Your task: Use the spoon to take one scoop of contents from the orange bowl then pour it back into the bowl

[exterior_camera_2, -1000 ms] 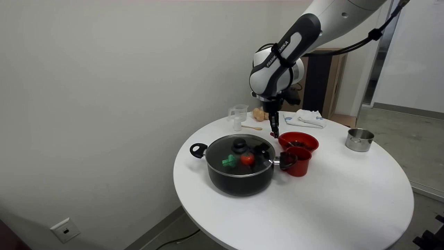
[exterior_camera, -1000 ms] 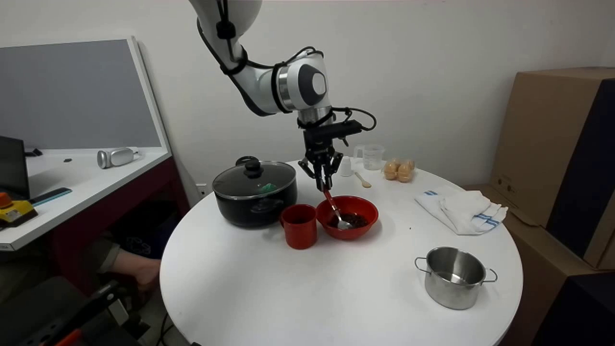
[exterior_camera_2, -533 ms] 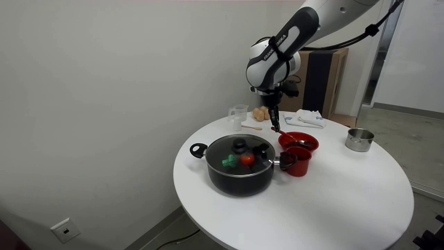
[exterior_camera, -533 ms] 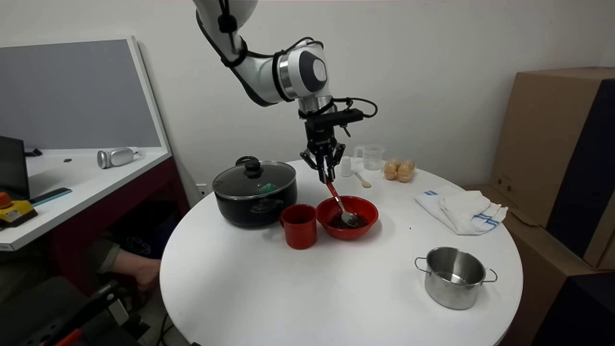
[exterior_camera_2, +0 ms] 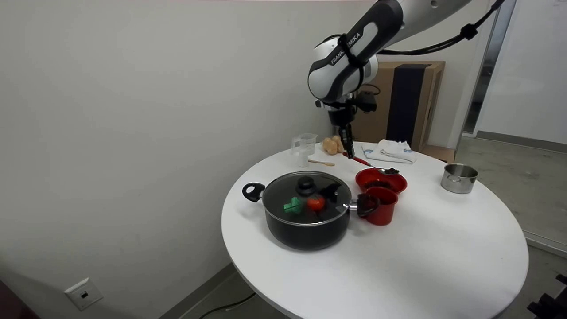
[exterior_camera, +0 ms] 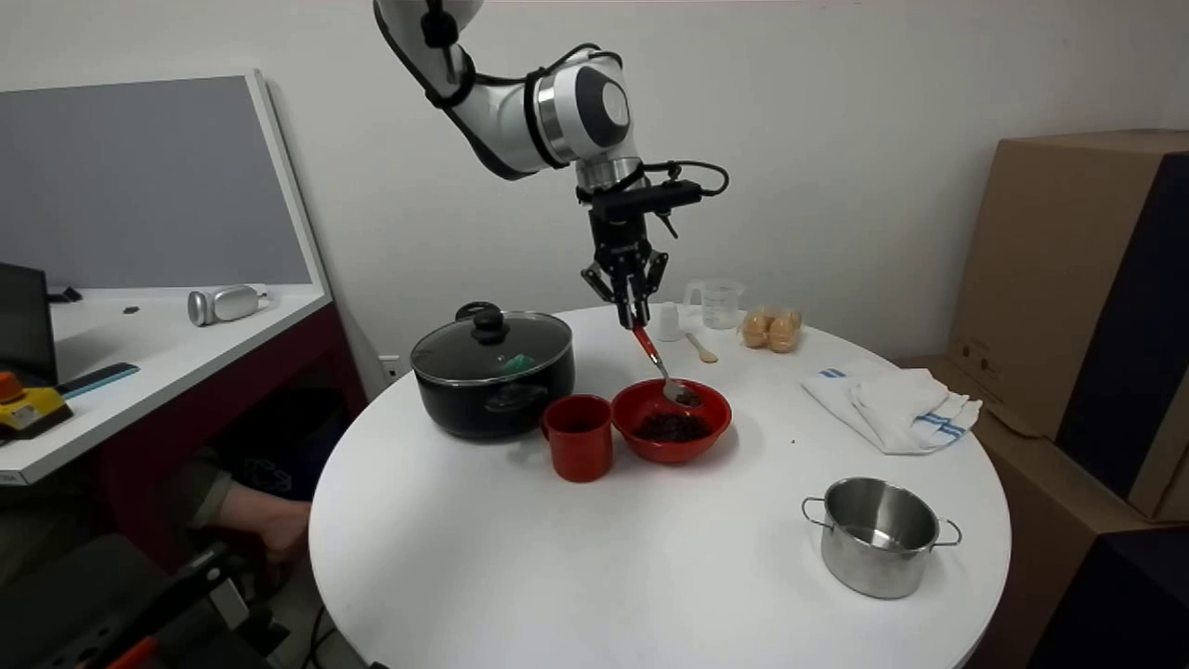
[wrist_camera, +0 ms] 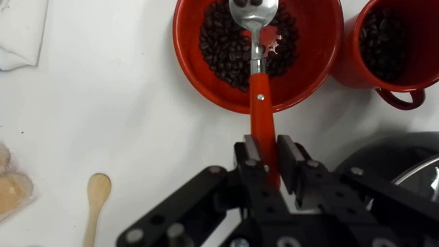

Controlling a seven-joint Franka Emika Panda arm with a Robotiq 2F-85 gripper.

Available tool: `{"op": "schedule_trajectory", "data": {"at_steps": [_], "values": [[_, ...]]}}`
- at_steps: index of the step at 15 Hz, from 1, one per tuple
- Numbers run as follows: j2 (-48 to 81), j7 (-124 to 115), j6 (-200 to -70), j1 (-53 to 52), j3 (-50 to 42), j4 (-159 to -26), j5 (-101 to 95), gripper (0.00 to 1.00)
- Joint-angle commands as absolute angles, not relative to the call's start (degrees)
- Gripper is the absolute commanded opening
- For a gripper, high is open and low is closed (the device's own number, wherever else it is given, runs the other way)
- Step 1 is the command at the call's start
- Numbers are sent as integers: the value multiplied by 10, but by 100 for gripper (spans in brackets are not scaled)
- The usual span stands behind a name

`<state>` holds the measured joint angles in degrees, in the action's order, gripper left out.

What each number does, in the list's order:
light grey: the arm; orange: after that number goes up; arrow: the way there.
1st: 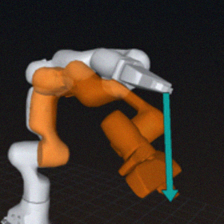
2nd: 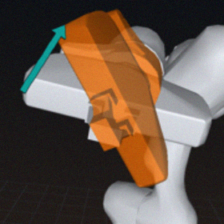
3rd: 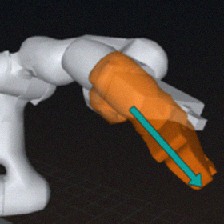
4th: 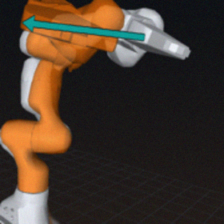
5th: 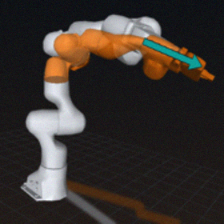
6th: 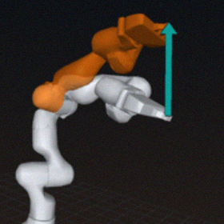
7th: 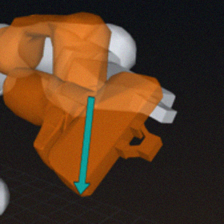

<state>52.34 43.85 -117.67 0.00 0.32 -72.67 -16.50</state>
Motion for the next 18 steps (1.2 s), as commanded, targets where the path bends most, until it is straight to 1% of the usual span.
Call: {"op": "schedule_trajectory", "data": {"at_steps": [1,7,15,18], "values": [[523,432,-1134,-18,-3,-687,-187,8],[520,430,-1098,-39,-5,-646,-206,8],[481,426,-1101,-56,-12,-650,-238,8],[486,428,-1099,-55,-9,-647,-239,8]]}}
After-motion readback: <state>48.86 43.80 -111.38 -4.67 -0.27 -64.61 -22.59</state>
